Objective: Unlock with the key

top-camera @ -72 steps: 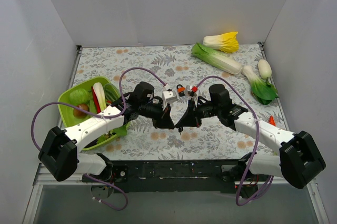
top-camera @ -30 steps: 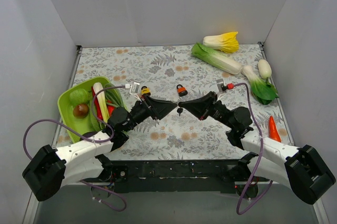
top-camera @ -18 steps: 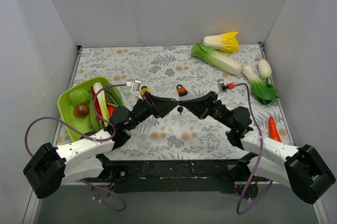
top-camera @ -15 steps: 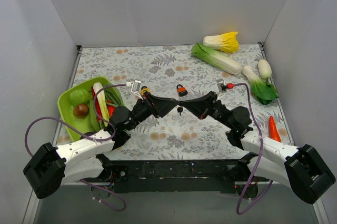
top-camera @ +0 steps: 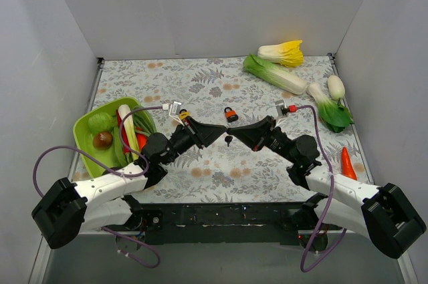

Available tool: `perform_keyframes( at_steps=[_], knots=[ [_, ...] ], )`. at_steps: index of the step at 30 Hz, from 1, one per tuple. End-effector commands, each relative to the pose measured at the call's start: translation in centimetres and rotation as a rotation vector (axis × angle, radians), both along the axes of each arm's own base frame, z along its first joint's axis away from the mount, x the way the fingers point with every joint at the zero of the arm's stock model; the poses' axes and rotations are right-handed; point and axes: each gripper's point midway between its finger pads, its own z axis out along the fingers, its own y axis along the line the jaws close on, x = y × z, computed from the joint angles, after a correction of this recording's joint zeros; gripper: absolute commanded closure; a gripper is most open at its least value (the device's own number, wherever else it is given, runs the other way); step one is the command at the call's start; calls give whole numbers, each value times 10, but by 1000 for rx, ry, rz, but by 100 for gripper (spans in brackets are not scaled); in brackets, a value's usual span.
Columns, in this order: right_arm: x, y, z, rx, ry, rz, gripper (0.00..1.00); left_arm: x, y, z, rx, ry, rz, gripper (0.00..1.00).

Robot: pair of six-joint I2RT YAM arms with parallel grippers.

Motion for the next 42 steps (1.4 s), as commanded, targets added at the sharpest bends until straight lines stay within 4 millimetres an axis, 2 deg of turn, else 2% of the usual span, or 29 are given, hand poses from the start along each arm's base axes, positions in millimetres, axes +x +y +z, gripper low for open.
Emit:
perform_keyframes(
  at_steps=[1,5,9,13,14,15,16,18,19,20,21,22,23,24,25,26,27,28,29,31,32,33,35,36,42],
  knots=[
    [2,2,8,13,-17,-6,99,-6,-5,25,-41,-45,-30,84],
    [2,2,4,2,-5,-2,99,-5,-4,23,-33,-46,-18,99],
    [-1,5,-2,-21,-8,22,99,-1,1,16,-25,-28,19,100],
    [-6,3,-8,-35,-11,30,82,4,11,5,4,-12,76,100],
    [-7,2,-10,-42,-16,29,68,4,13,5,7,-22,85,100],
    [-8,1,-12,-59,-12,29,61,3,15,1,23,-23,87,100],
    [-8,0,-14,-85,-42,22,49,0,18,6,31,-59,92,100],
    [-10,-4,-13,-122,-76,9,40,-7,17,8,79,-109,61,100],
    [-9,-5,-20,-166,-61,7,34,-11,18,10,127,-175,53,100],
    [-11,-7,-21,-199,-111,11,32,-18,14,10,170,-220,5,100],
    [-15,-11,-14,-206,-153,14,29,-22,12,-4,248,-209,-32,100],
    [-19,-10,-15,-245,-154,42,28,-28,11,9,261,-258,-64,100],
    [-28,-8,-15,-283,-216,98,28,-33,11,7,310,-317,-90,100],
    [-34,-7,-13,-300,-229,131,27,-47,8,-3,358,-326,-186,100],
    [-40,-6,-13,-317,-239,167,27,-54,7,6,364,-368,-222,100],
    [-51,-5,-14,-338,-232,235,28,-59,8,7,388,-408,-254,100],
    [-56,-5,-14,-348,-244,265,28,-72,8,-1,418,-403,-336,100],
    [-60,-5,-15,-355,-237,292,28,-76,8,-2,432,-406,-364,100],
    [-70,-5,-15,-358,-233,355,28,-82,8,5,430,-424,-395,100],
    [-76,-5,-18,-368,-210,403,28,-95,8,-5,456,-412,-499,100],
    [-83,-5,-18,-367,-211,445,29,-98,7,-1,456,-414,-522,100],
    [-88,-4,-16,-367,-208,476,30,-100,7,-14,492,-373,-558,100],
    [-96,-4,-15,-369,-216,522,32,-100,6,-18,519,-357,-582,100],
    [-97,-4,-12,-372,-212,531,32,-99,7,-25,547,-338,-590,100],
    [-97,-2,-14,-385,-216,528,33,-94,8,-25,558,-354,-557,100]
  ],
)
